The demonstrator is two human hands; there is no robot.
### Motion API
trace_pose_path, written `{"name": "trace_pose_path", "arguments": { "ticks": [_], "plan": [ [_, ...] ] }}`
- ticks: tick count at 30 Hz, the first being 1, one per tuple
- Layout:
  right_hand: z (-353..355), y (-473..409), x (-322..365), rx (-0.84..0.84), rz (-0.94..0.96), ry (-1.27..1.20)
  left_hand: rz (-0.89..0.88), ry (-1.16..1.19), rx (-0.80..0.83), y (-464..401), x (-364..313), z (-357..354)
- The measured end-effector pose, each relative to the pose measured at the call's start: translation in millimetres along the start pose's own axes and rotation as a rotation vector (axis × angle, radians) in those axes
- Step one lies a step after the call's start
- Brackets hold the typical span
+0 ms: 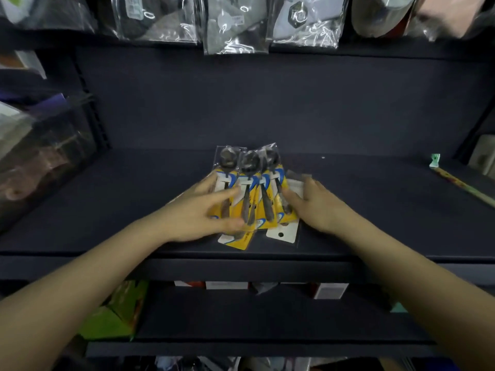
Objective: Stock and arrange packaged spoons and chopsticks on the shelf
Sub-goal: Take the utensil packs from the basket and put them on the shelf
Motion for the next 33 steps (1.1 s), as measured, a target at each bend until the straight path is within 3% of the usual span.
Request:
{"name": "trace_pose_path", "arguments": {
  "ticks": [3,8,15,18,21,25,27,30,33],
  "plan": [
    [-22,4,13,0.07,0.069,-0.013,-0.054,-0.195,0.013,3,1,-9],
    [-44,-22,42,0.041,0.118,0.085,-0.027,-0.154,-0.045,-9,16,0],
    [-42,-51,57,0.07,0.129,0.162,0.161,-0.181,-0.102,-19,29,12],
    [-28,-40,60,-0.048,0.122,0.198,0.153,-0.186,-0.188,-10,18,17],
    [-12,7,88,-0.258,0.376,0.155,0.126,-0.2,-0.449,34,-3,28],
    [-21,111,121,-0.268,0.885,-0.139,0.139,-0.234,-0.756,143,-23,22],
    [-43,162,131,-0.23,1.043,-0.109,0.177,-0.237,-0.768,197,-15,-2],
    [-104,214,141,-0.102,1.181,0.02,0.351,-0.116,-0.641,270,20,-56],
    [-189,238,148,0.167,1.206,0.239,0.578,-0.055,-0.467,338,69,-120]
  ]
}}
Point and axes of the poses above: each hand's wrist, its own y-axis away from the middle knuckle, its own z-axis out of the back of the hand, x = y × z, the point moved 10 cm from there along -y, towards the middle knuckle, and after that the axes turned 7 degrees about -z, right-handed, at the moved point
